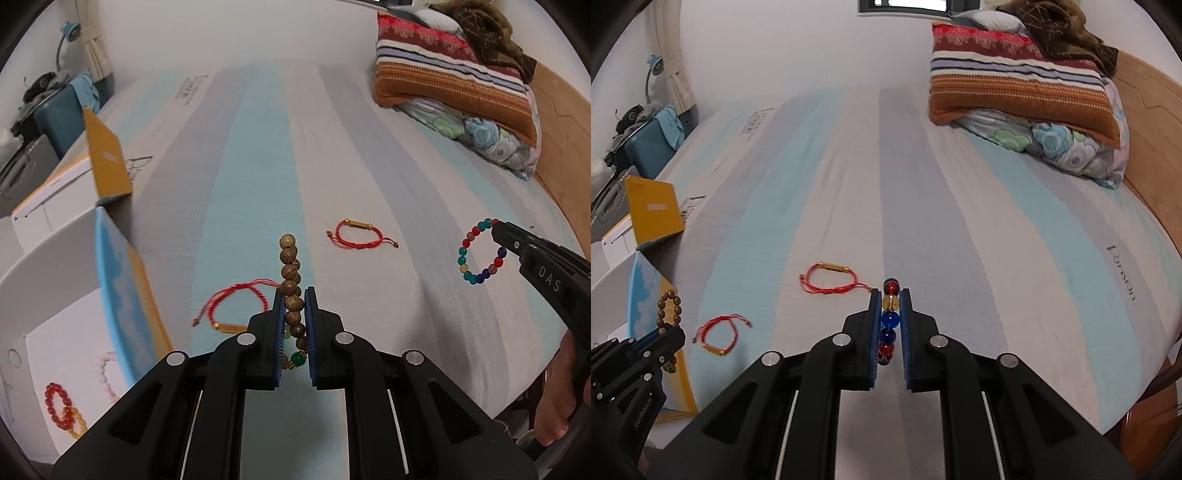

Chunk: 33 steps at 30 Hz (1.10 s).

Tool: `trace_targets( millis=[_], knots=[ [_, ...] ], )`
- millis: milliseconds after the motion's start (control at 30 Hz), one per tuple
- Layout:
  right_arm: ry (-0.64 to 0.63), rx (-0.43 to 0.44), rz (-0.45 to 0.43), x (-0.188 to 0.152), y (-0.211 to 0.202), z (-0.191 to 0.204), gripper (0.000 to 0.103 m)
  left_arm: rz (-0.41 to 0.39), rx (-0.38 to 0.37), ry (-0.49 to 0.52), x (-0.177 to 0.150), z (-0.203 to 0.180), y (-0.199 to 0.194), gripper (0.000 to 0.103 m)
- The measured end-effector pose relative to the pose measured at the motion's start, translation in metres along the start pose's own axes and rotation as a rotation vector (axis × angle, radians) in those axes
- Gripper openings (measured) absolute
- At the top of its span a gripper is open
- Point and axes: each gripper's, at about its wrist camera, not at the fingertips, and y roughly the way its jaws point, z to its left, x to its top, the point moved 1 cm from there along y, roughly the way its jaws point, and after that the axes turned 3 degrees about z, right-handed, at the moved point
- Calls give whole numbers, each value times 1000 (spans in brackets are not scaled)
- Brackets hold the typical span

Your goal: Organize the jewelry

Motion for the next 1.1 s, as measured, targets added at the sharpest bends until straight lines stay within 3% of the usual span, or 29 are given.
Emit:
trace_targets(
  millis=[667, 800, 1000, 1033, 1100],
  knots=[
    [-119, 50, -64, 5, -51, 99, 9, -37, 13, -89, -14, 76, -61, 10],
    [-128, 58, -63, 0, -51, 111, 9, -28, 41, -46, -22, 67, -58, 11],
    [-124, 50, -40, -9, -41, 102, 9, 15, 13, -29, -27, 44, -31, 13],
    [-120, 47, -36, -10, -38, 97, 9, 21, 13, -25, -28, 40, -26, 14],
    [-106, 44, -28, -14, -32, 86, 9, 33, 10, -18, -30, 29, -14, 27]
  ],
)
